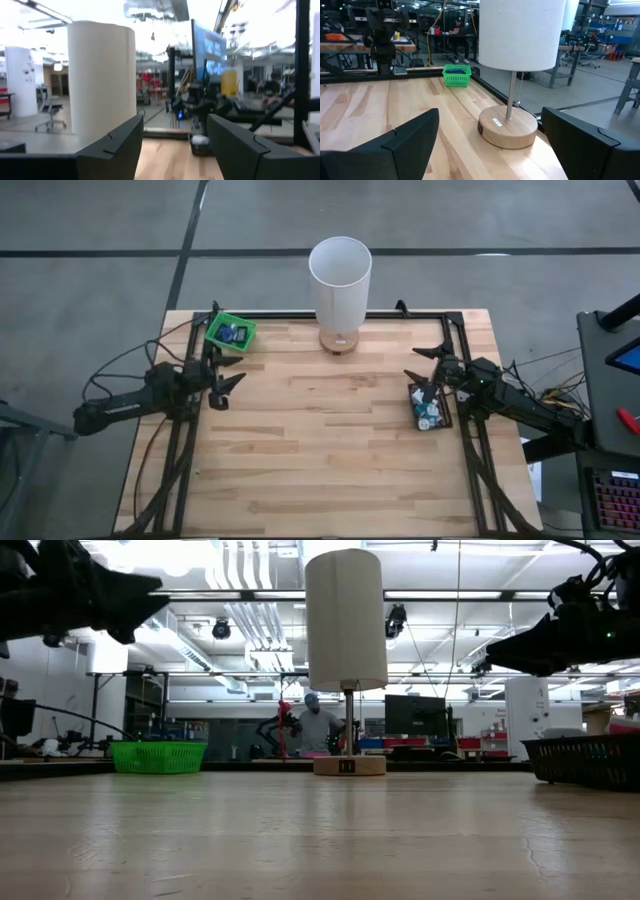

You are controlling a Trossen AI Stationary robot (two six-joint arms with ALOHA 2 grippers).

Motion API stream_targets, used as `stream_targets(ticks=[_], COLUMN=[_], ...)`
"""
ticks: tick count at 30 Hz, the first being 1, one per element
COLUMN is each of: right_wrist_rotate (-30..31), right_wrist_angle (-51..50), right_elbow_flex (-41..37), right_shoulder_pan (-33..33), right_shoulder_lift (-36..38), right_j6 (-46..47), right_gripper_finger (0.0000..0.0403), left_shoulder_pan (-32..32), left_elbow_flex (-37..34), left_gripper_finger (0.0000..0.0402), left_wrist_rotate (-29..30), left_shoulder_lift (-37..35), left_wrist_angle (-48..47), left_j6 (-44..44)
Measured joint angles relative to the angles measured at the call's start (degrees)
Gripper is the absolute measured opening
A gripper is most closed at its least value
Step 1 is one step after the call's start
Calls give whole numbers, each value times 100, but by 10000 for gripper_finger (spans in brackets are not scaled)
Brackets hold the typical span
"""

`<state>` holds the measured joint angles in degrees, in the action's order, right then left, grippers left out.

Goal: Pick & Place Office items
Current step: Return to Home Position

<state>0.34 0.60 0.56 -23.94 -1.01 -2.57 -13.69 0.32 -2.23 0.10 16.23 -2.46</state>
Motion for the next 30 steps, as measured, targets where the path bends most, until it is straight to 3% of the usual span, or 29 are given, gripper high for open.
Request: stream_targets(ticks=[11, 30], right_wrist_rotate=[-16, -21], right_wrist_angle=[-22, -20], right_elbow_flex=[0, 0], right_shoulder_pan=[2, 3], right_shoulder_lift=[-29, -33], right_j6=[-2, -2], right_gripper_finger=[344, 346], left_shoulder_pan=[0, -2], left_elbow_flex=[0, 0], left_gripper_finger=[225, 225], left_wrist_rotate=[36, 38], left_shoulder_lift=[197, 232], left_wrist_angle=[-518, -586], left_j6=[-146, -92])
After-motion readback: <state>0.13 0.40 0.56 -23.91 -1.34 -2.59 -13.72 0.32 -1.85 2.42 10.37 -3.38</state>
